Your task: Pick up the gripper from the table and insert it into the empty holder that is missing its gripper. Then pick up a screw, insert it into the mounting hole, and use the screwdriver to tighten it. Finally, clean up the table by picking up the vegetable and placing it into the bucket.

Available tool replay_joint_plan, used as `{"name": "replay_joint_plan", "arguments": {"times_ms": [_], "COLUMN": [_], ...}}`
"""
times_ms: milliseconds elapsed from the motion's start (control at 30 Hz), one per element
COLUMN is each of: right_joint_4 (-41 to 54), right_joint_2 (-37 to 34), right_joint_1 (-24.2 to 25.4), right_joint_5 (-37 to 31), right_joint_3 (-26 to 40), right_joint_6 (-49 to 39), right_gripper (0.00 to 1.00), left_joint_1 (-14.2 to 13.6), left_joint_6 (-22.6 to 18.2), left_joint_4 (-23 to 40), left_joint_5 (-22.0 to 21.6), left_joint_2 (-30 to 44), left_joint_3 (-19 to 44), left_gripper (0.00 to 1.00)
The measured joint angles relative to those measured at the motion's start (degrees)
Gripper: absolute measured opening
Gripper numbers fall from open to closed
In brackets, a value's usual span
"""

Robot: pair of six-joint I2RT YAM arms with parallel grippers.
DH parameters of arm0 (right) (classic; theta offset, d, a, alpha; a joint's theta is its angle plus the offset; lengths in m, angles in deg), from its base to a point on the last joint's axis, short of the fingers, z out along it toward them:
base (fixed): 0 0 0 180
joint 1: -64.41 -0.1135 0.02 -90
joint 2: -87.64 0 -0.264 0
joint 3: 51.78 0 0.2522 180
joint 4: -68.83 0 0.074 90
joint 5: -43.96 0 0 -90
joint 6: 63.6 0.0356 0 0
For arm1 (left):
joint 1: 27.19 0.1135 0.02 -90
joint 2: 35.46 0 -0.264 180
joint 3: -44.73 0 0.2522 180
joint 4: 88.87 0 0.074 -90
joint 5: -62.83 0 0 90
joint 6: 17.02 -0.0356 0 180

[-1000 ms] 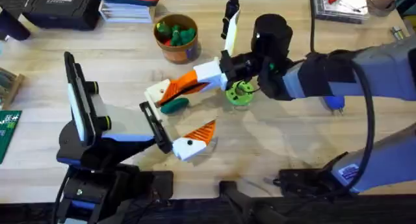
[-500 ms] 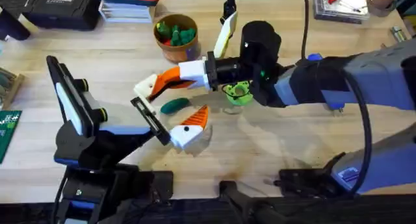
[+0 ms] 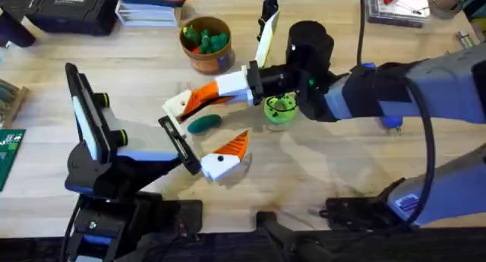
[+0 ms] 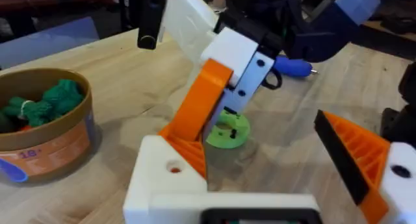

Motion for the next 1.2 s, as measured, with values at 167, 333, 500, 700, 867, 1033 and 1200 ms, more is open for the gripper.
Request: {"name": "replay_joint_plan", "arguments": {"times_ms": [167,333,500,700,867,1033,1200], "right_joint_4": [0.0,0.0,0.0,0.0,0.5,2.1,2.4], "right_joint_2": [0.0,0.0,0.0,0.0,0.0,0.0,0.0], "right_joint_1": [0.0,0.1,0.7,1.9,2.3,4.9,10.8], "right_joint_5": [2.5,3.7,5.3,6.8,6.8,6.3,4.9], "right_joint_3": [0.0,0.0,0.0,0.0,0.0,0.0,0.7], "right_joint_6": [-0.3,-0.4,-0.4,-0.6,-0.8,-2.9,-6.4], "right_gripper": [0.238,0.279,0.338,0.924,0.993,0.994,0.994], "left_joint_1": [-0.6,-0.8,-0.8,-1.5,-1.5,-1.5,-1.5], "left_joint_6": [-0.3,-0.4,-0.4,-0.6,-0.6,-0.6,-0.6], "left_joint_4": [0.2,0.2,0.3,0.5,0.6,0.6,0.6], "left_joint_5": [2.8,3.5,4.6,7.2,7.9,8.1,8.1], "left_joint_2": [0.0,0.0,0.0,0.0,0.0,0.0,0.0], "left_joint_3": [0.0,0.0,0.0,0.0,0.0,0.0,0.0], "left_gripper": [0.986,0.985,0.985,0.985,0.985,0.985,0.985]}}
